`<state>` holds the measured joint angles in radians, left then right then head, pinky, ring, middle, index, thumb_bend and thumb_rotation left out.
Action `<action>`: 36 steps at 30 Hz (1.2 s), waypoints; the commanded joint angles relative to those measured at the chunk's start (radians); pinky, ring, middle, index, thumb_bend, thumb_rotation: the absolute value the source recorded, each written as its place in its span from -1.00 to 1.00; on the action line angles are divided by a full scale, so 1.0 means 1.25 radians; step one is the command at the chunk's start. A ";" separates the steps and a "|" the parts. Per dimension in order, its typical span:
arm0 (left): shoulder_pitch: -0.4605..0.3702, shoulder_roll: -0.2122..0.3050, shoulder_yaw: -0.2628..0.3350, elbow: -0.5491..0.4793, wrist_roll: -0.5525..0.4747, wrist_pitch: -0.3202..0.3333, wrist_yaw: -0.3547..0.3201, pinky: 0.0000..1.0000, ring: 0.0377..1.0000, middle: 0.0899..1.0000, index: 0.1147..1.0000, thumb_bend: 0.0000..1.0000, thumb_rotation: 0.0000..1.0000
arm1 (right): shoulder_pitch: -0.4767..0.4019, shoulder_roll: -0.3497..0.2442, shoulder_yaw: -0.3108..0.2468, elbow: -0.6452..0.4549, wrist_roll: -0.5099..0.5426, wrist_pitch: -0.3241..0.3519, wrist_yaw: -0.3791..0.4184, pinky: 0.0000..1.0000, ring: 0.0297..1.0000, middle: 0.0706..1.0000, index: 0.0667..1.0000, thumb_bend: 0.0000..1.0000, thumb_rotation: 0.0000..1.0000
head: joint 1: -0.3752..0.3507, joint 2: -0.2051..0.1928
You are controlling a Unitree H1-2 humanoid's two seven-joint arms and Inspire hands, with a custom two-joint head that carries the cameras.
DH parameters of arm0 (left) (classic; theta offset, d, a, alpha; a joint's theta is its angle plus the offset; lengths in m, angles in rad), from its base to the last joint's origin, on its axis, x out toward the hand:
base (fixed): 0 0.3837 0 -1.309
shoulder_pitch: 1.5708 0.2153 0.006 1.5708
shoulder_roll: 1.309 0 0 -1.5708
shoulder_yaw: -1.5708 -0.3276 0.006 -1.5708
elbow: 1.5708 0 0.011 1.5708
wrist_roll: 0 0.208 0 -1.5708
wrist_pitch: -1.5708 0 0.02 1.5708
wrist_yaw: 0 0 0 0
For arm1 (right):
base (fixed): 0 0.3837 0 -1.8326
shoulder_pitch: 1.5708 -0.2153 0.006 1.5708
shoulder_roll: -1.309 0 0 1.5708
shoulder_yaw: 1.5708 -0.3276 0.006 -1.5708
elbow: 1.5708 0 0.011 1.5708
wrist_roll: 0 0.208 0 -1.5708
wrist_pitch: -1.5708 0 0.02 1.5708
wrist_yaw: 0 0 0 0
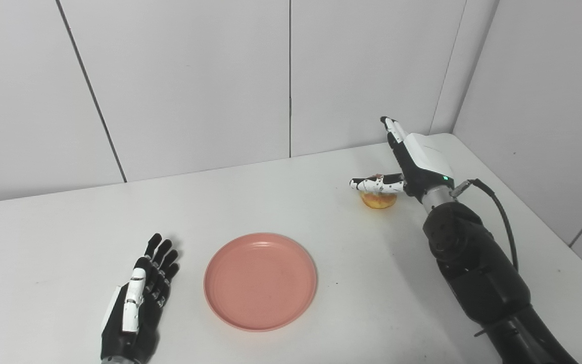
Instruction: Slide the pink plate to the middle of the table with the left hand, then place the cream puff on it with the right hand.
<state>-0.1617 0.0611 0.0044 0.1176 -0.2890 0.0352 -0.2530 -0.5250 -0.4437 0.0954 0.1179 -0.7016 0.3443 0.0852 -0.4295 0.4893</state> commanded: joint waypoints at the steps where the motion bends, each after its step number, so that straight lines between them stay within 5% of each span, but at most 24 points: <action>1: 0.045 0.018 0.007 0.042 0.004 0.033 0.001 1.00 0.97 0.97 0.95 -0.26 1.00 | -0.047 -0.025 -0.003 0.006 -0.004 0.006 -0.003 0.46 0.91 1.00 1.00 0.88 0.02 | 0.001 0.003; 26: 0.047 0.024 0.007 0.029 0.002 0.047 0.001 1.00 0.96 0.97 0.95 -0.26 1.00 | -0.115 -0.016 -0.003 0.197 0.097 -0.014 -0.013 0.30 0.77 1.00 1.00 0.93 -0.13 | 0.009 0.024; 36: 0.042 0.028 0.009 0.047 -0.002 0.036 -0.008 1.00 0.97 0.98 0.96 -0.27 1.00 | -0.131 -0.021 0.024 0.243 0.119 -0.033 -0.020 0.42 0.80 1.00 0.99 0.89 -0.23 | 0.009 0.026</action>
<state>-0.1609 0.0843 0.0086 0.1151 -0.2907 0.0365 -0.2641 -0.6315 -0.4481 0.1290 0.4365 -0.5551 0.3392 0.0801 -0.4188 0.5200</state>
